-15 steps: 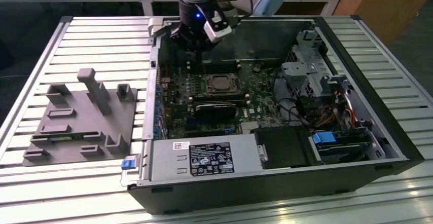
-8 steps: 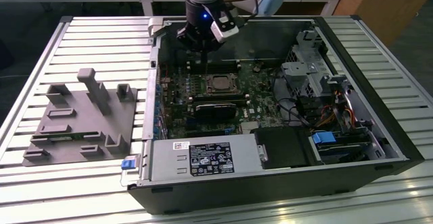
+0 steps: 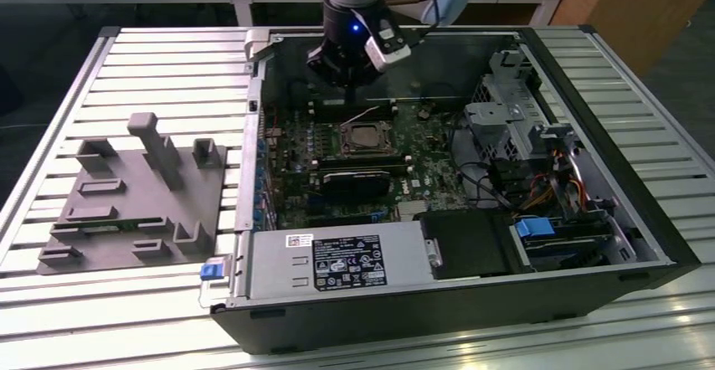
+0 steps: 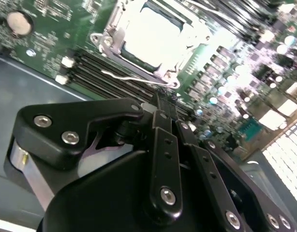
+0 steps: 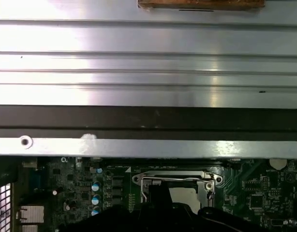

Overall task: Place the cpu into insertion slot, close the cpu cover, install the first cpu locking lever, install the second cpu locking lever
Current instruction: 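Install the first cpu locking lever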

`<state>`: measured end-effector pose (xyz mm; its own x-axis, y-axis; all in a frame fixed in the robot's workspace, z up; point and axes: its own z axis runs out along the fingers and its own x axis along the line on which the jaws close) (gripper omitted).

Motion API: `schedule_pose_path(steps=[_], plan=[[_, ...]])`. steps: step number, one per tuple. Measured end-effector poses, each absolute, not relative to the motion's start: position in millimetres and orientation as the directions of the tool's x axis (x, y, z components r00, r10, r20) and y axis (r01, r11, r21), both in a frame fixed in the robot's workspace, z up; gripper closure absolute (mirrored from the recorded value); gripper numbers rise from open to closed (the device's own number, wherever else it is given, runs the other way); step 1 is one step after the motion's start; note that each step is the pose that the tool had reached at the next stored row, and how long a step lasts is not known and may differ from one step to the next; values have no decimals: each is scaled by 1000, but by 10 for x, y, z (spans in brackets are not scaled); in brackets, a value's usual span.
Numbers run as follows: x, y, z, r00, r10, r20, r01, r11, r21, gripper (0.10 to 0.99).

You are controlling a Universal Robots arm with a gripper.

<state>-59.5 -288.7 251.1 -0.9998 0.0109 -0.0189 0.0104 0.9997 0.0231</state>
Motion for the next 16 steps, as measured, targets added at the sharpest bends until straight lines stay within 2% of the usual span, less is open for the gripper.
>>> schedule_pose_path(steps=[3,7,16], plan=[[-589,-2887,2506,-1000,11,-19,11,1000,23,980],[-591,-2886,2486,-1000,10,-26,9,999,44,980],[-531,-2882,2393,-999,-18,-31,-20,999,44,980]])
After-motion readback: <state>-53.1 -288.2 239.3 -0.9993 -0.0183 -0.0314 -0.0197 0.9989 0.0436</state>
